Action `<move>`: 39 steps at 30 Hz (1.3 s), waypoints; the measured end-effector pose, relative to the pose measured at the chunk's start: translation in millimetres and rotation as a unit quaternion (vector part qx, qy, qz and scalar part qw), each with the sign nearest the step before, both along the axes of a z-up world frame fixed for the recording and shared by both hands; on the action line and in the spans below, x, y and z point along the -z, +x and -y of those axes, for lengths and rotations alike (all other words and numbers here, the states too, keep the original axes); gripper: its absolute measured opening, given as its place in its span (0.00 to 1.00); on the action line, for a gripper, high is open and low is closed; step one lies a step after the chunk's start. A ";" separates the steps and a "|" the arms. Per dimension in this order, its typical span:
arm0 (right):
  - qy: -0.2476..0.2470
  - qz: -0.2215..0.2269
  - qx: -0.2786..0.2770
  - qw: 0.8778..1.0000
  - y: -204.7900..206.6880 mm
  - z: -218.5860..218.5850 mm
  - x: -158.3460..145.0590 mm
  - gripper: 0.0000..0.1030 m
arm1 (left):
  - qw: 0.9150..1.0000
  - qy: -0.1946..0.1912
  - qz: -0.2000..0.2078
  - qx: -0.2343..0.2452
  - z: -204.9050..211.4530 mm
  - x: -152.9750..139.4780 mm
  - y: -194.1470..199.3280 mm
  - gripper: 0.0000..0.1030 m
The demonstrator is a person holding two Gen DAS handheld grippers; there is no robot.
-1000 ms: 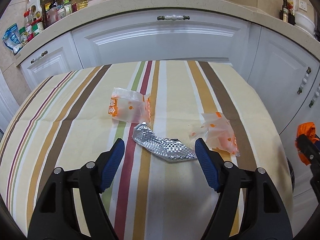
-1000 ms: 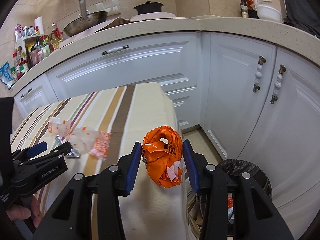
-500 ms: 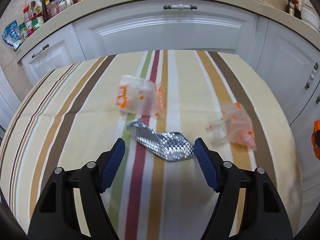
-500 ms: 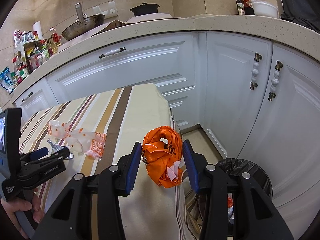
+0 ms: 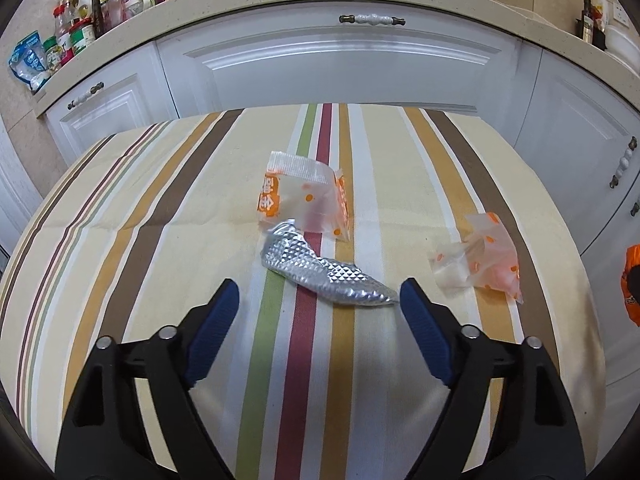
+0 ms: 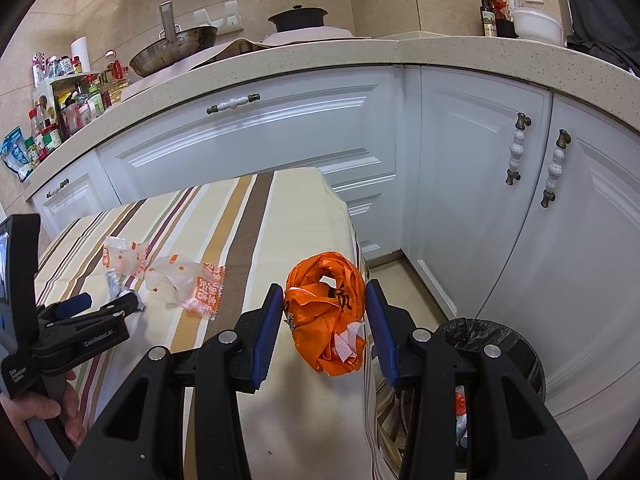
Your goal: Collect trash
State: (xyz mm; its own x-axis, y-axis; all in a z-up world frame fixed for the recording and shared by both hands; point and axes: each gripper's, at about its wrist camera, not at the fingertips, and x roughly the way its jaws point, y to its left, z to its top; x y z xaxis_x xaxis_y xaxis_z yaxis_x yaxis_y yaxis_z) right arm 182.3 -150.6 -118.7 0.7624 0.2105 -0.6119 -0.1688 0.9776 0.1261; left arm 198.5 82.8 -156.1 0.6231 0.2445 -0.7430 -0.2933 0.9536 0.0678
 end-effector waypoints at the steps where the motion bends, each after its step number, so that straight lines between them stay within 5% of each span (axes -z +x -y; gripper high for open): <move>1: -0.001 0.000 -0.001 1.000 0.4 -0.6 0.1 0.42 | 1.000 0.003 -0.002 0.003 0.9 0.3 1.5 0.81; 7: -0.001 -0.006 -0.001 1.000 3.1 -2.0 2.6 0.42 | 1.000 -0.013 -0.017 0.012 -0.5 6.2 9.4 0.78; 10: -0.001 -0.007 0.000 1.000 3.5 -0.9 2.7 0.42 | 1.000 -0.026 -0.011 0.003 -6.0 5.7 6.9 0.49; 15: -0.002 -0.008 0.002 1.000 3.8 0.0 3.5 0.42 | 0.999 -0.052 -0.008 0.001 -13.0 7.2 1.4 0.29; 17: -0.002 -0.008 0.002 1.000 3.7 0.1 3.7 0.42 | 0.998 -0.055 -0.008 0.003 -13.8 7.3 -0.7 0.07; 20: -0.001 -0.007 0.002 1.000 3.3 0.1 3.6 0.42 | 0.998 -0.063 -0.004 0.005 -15.7 7.0 -4.6 0.01; 33: -0.001 -0.003 0.001 1.000 -3.7 -0.3 1.9 0.42 | 0.998 -0.050 0.008 0.030 -15.4 2.2 -25.4 0.01; 35: -0.001 -0.003 0.001 1.000 -4.1 -0.5 1.6 0.42 | 0.999 -0.040 0.010 0.025 -14.7 0.7 -26.7 0.10; 36: -0.001 -0.003 0.001 1.000 -4.1 -0.9 1.6 0.42 | 0.999 -0.041 0.012 0.019 -16.2 -0.7 -25.7 0.30; 38: -0.001 -0.005 0.000 1.000 -3.4 -1.5 1.9 0.42 | 0.999 -0.044 0.021 0.005 -20.2 -3.9 -23.6 0.51; 39: -0.001 -0.005 -0.001 1.000 -2.6 -2.0 2.1 0.42 | 0.999 -0.044 0.025 -0.001 -22.2 -6.0 -21.3 0.51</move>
